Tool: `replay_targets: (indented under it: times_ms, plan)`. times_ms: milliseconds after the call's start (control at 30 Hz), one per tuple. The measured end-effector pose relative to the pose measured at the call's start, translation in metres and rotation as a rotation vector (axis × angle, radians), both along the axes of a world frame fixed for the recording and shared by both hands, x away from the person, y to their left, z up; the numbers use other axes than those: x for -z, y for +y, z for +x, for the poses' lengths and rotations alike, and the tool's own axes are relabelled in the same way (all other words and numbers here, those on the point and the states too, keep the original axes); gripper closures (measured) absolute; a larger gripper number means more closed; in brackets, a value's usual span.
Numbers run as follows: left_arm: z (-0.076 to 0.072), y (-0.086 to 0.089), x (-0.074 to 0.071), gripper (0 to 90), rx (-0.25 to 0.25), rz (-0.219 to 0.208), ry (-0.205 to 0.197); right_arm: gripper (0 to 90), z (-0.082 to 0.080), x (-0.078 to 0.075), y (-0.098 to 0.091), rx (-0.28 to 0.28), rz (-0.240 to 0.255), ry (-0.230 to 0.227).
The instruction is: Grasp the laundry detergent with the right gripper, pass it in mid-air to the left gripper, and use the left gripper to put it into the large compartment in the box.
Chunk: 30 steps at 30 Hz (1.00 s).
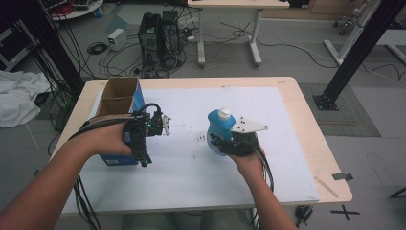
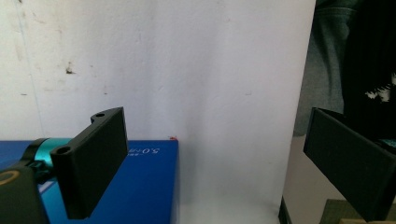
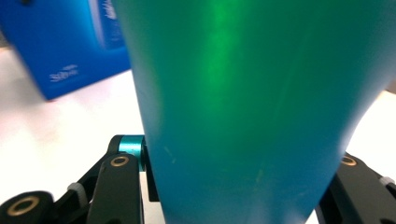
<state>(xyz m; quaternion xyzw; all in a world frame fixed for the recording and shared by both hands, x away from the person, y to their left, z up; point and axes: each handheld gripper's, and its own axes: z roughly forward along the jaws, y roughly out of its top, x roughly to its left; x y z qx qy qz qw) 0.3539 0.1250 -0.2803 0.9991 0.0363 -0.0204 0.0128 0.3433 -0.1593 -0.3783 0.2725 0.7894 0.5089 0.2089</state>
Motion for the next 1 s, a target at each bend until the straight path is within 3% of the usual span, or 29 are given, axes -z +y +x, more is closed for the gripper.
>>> replay_targets:
  times_ms: [67, 100, 133, 233, 267, 300, 400, 433, 600, 733, 967, 1000]
  plan:
    - [0.000, -0.002, -0.004, 6.4, 0.000, -0.004, 0.000, 46.3, -0.001, -0.004, 0.000, -0.015, -0.002, -0.003]
    - [0.001, -0.003, -0.007, 6.4, 0.002, -0.005, -0.004, 46.3, -0.004, -0.011, 0.000, -0.048, 0.012, 0.026]
    - [0.001, -0.004, -0.009, 6.4, 0.004, -0.001, -0.006, 46.3, -0.004, -0.011, 0.000, -0.048, 0.012, 0.026]
    - [-0.001, -0.007, -0.016, 6.4, 0.010, -0.006, -0.006, 46.2, -0.007, -0.022, 0.004, -0.121, -0.026, 0.018]
    - [-0.001, -0.008, -0.018, 6.4, 0.012, -0.009, -0.010, 46.2, -0.007, -0.022, 0.004, -0.121, -0.026, 0.018]
    - [-0.001, -0.009, -0.020, 6.4, 0.017, -0.005, -0.009, 46.2, -0.007, -0.025, 0.006, -0.162, -0.047, 0.009]
    - [-0.003, -0.012, -0.025, 6.4, 0.019, -0.010, -0.012, 46.2, -0.008, -0.027, 0.008, -0.191, -0.043, 0.025]
    - [-0.003, -0.013, -0.027, 6.4, 0.026, -0.009, -0.015, 46.2, -0.009, -0.027, 0.010, -0.235, -0.051, 0.027]
    - [-0.005, -0.018, -0.032, 6.4, 0.030, -0.010, -0.011, 46.2, -0.011, -0.024, 0.017, -0.309, -0.062, 0.033]
    - [-0.006, -0.022, -0.032, 6.4, 0.046, -0.011, -0.011, 46.2, -0.013, -0.021, 0.024, -0.414, -0.071, 0.048]
    - [-0.009, -0.032, -0.032, 6.4, 0.061, -0.004, -0.002, 46.2, -0.015, -0.017, 0.035, -0.521, -0.074, 0.050]
    - [-0.010, -0.034, -0.031, 6.4, 0.060, -0.002, 0.003, 46.2, -0.016, -0.016, 0.037, -0.527, -0.074, 0.073]
